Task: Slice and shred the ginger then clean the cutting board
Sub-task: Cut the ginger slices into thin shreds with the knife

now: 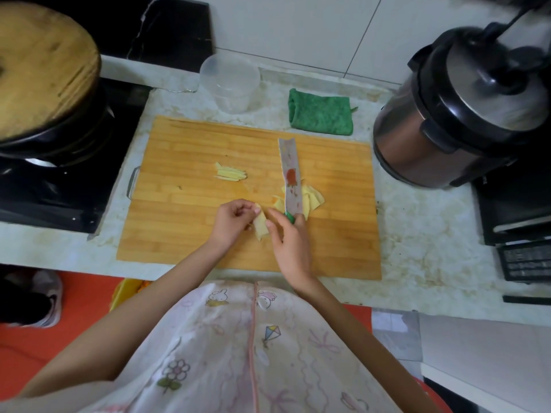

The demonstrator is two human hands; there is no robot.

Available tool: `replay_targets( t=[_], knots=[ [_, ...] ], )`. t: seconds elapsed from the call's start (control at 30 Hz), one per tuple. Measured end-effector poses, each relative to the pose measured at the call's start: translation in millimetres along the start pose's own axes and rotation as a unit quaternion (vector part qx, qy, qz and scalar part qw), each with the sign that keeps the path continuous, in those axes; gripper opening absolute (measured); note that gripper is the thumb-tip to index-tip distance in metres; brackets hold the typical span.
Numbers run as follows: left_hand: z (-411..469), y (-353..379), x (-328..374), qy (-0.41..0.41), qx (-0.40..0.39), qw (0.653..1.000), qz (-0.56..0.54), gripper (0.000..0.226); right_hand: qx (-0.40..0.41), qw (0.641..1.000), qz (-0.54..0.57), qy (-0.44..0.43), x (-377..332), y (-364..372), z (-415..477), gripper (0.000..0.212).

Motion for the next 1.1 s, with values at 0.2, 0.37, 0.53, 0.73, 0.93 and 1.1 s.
replay_targets(
  t=[0.2,0.37,0.53,0.73,0.93,1.1],
  knots=[
    [11.1,2.1,-10.7,0.02,0.037,0.978,0.204,0.013,0.008,0.999,-0.012,0.029,15.8,-18.2,0.6,0.059],
    [6.9,0.0,-9.3,0.087,0.047,0.954,0.284,0.027,-0.019,0.998,-0.021,0.047,21.1,-20.7,-6.6,0.058],
    [3.3,6.7,-5.2,0.241,-0.1,0.888,0.379,0.044,-0.024,0.999,-0.009,0.031,22.1,-27.1,-13.3,0.057],
    [5.3,15.9,-1.2,0.174,-0.141,0.88,0.419,0.061,-0.014,1.0,0.002,0.024,22.5,-30.6,-12.1,0.056],
    [-1.5,18.6,-4.9,0.164,-0.115,0.892,0.405,0.067,-0.013,1.0,0.0,0.021,23.6,-32.0,-15.0,0.056],
    [-6.6,21.1,-4.4,0.184,-0.083,0.88,0.43,0.062,-0.013,1.0,-0.01,-0.001,28.2,-31.3,-18.2,0.056]
  ],
)
Point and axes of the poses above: each hand's wrist, its own z-axis towards the middle knuckle, its own y-axis out of the palm, x = y × z, the point moved 5 cm from there along z, towards the middle knuckle, and after that the axes turned 4 degrees about z, right-handed, at the moved point
